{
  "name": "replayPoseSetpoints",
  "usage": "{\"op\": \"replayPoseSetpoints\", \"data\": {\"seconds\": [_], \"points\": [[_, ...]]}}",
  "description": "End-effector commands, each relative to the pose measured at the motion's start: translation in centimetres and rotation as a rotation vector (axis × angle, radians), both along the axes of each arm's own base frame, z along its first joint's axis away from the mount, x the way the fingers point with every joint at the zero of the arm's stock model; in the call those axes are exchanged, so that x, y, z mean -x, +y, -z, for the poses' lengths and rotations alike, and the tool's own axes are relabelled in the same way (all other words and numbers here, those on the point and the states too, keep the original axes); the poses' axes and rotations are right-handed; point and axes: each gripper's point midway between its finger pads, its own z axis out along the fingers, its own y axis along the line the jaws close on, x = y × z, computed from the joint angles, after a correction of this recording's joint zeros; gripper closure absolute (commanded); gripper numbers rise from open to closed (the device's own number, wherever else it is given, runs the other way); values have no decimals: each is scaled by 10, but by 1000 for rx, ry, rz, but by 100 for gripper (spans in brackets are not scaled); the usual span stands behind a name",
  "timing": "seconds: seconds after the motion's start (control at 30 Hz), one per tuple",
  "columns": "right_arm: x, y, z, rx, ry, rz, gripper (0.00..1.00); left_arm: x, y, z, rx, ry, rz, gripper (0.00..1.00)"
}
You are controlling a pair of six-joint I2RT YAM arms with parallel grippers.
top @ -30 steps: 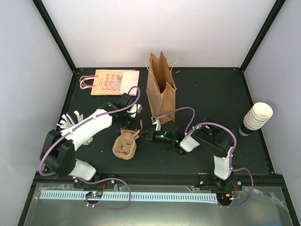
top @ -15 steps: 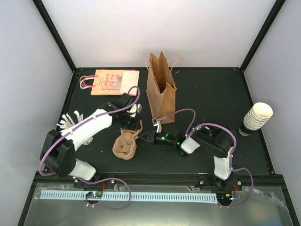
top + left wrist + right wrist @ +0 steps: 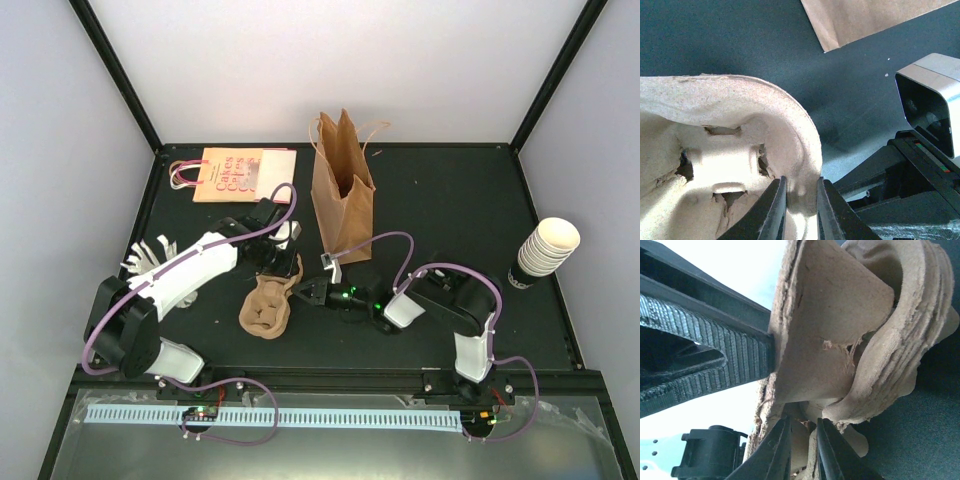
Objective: Pack the takeout coffee
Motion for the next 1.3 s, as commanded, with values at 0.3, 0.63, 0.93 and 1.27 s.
{"op": "replayPoseSetpoints", "data": {"seconds": [0.3, 0.63, 0.93, 1.27], "points": [[-2, 4, -19, -52, -66, 5, 81, -3, -4, -12, 48, -29, -3, 82], [-3, 9, -27, -72, -80, -10, 81, -3, -4, -12, 48, -28, -2, 82], [2, 4, -25, -83, -73, -10, 81, -5, -5, -11, 48, -29, -2, 82], [3, 6, -27, -89, -78, -16, 81, -5, -3, -13, 46, -29, -3, 82]]}}
